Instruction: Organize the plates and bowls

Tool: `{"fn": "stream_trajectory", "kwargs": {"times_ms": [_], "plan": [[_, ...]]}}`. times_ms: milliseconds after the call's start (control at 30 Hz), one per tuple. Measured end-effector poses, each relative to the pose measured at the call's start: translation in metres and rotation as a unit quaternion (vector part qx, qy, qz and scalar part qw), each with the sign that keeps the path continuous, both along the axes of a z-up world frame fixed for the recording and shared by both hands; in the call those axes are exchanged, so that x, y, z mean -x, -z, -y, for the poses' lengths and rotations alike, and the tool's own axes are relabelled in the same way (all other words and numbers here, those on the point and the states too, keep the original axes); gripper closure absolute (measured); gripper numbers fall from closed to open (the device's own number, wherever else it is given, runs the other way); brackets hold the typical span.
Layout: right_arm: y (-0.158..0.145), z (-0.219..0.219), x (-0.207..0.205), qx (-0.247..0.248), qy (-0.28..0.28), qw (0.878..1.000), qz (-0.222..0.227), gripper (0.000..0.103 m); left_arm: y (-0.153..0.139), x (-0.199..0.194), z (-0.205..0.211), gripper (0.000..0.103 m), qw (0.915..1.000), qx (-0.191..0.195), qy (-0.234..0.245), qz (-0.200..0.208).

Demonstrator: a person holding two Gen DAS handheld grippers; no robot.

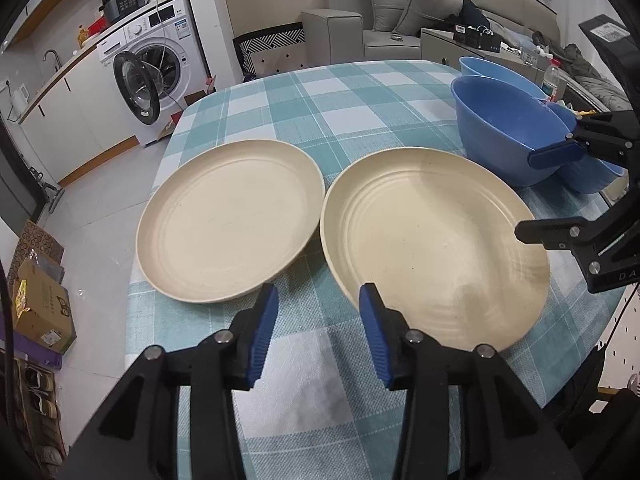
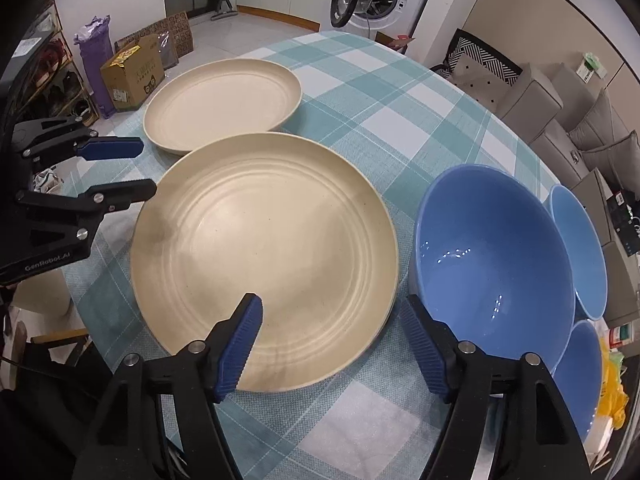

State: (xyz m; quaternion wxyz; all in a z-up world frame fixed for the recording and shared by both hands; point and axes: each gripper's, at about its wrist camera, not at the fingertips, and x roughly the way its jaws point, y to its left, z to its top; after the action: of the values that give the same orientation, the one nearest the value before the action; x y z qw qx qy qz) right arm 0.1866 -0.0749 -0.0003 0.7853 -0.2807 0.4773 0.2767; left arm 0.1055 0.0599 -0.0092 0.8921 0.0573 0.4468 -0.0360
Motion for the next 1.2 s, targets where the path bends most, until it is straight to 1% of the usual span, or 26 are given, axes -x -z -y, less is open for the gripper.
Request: {"fn": "stream_trajectory", "kwargs": {"times_ms": [100, 233, 300, 433, 567, 633, 733, 833, 933, 967, 1000, 1033, 1067, 1133, 1200], "plan": [[-0.002, -0.003, 0.001, -0.004, -0.004, 1.000, 0.004, 0.026, 0.002, 0.000, 0.001, 0.059, 1.0000, -0.005, 0.000, 0.000], [-0.004, -0.005, 0.002, -0.006, -0.007, 1.000, 0.008, 0.025, 0.003, -0.001, 0.000, 0.057, 1.0000, 0.001, -0.001, 0.001], [-0.005, -0.005, 0.001, -0.009, -0.006, 1.000, 0.010, 0.025, 0.005, -0.003, 0.000, 0.050, 1.0000, 0.003, 0.000, -0.001], [-0.009, -0.004, -0.002, -0.022, -0.004, 1.000, 0.006, 0.025, 0.011, -0.005, 0.000, 0.050, 0.9998, 0.017, 0.007, -0.006], [-0.016, -0.005, -0.004, -0.033, -0.004, 0.999, 0.008, 0.025, 0.005, -0.004, -0.003, 0.050, 0.9998, 0.020, 0.000, 0.002], [-0.020, -0.004, -0.006, -0.045, -0.004, 0.999, 0.007, 0.025, -0.002, -0.003, -0.009, 0.050, 0.9995, 0.030, -0.005, 0.009], [-0.031, -0.003, -0.008, -0.073, 0.005, 0.997, 0.027, 0.025, -0.012, -0.001, -0.020, 0.049, 0.9988, 0.039, -0.018, 0.021], [-0.042, -0.003, -0.013, -0.104, 0.013, 0.994, 0.032, 0.024, -0.019, 0.000, -0.032, 0.049, 0.9982, 0.043, -0.032, 0.028], [-0.052, -0.006, -0.018, -0.124, 0.012, 0.992, 0.037, 0.017, -0.024, -0.001, -0.044, 0.048, 0.9971, 0.050, -0.047, 0.033], [-0.054, -0.007, -0.019, -0.127, 0.012, 0.991, 0.037, 0.015, -0.025, -0.002, -0.048, 0.045, 0.9967, 0.053, -0.052, 0.033], [-0.057, -0.008, -0.021, -0.132, 0.012, 0.991, 0.037, 0.015, -0.026, -0.003, -0.051, 0.033, 0.9962, 0.056, -0.056, 0.034], [-0.058, -0.010, -0.023, -0.134, 0.011, 0.990, 0.036, 0.013, -0.027, -0.003, -0.054, 0.025, 0.9957, 0.059, -0.062, 0.036], [-0.060, -0.012, -0.024, -0.137, 0.011, 0.990, 0.035, 0.010, -0.028, -0.003, -0.056, 0.013, 0.9948, 0.064, -0.070, 0.039], [-0.061, -0.015, -0.026, -0.140, 0.012, 0.989, 0.039, 0.004, -0.029, -0.003, -0.061, 0.011, 0.9937, 0.072, -0.075, 0.042], [-0.061, -0.019, -0.028, -0.141, 0.012, 0.989, 0.045, 0.003, -0.029, -0.004, -0.064, 0.008, 0.9934, 0.071, -0.079, 0.042]]}}
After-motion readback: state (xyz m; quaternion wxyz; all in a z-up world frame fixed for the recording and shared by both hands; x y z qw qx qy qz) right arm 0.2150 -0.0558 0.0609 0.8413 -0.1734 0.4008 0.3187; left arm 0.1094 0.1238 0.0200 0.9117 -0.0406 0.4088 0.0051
